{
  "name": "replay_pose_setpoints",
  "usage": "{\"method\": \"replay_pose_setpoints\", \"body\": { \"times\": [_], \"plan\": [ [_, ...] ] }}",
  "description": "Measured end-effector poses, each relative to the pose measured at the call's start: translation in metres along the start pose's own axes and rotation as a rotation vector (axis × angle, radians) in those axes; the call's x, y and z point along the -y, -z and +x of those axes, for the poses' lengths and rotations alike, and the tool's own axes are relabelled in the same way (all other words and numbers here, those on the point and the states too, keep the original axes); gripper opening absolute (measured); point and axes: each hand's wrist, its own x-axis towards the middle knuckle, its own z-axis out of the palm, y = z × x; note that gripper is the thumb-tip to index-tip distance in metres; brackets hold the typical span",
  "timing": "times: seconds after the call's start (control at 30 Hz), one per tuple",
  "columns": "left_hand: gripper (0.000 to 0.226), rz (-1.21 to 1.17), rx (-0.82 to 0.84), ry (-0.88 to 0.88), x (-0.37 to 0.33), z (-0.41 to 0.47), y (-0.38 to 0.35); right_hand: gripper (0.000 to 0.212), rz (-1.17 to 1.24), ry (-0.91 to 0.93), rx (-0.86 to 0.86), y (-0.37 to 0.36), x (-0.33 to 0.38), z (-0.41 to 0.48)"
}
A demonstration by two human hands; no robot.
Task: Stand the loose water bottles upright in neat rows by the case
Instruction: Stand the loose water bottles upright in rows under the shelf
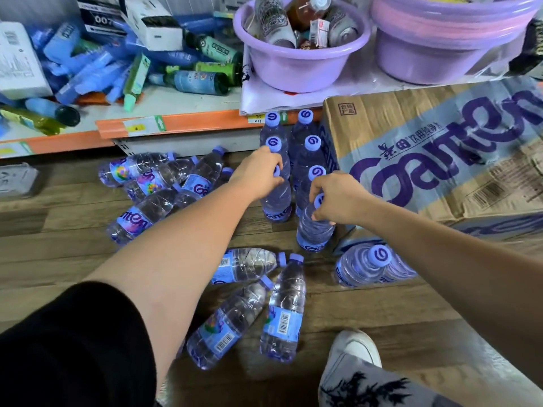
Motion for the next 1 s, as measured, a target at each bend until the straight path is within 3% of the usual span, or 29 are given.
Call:
{"method": "replay_pose_setpoints", "body": {
  "times": [0.43, 0.63, 1.0],
  "plan": [
    [0.033, -0.052, 0.007, -0.013, 0.004, -0.003, -0.008, 0.033, -0.150, -0.018, 0.037, -0.020, 0.008, 0.006],
    [0.033, -0.073, 0.031, 0.000, 0.003, -0.002, -0.008, 0.027, -0.128, -0.008, 0.031, -0.015, 0.003, 0.006],
    [0.052, 0.121, 0.047, 0.003, 0.000, -0.006, -0.005, 0.028, -0.208, 0.029, 0.053, -0.017, -0.002, 0.003]
  ]
}}
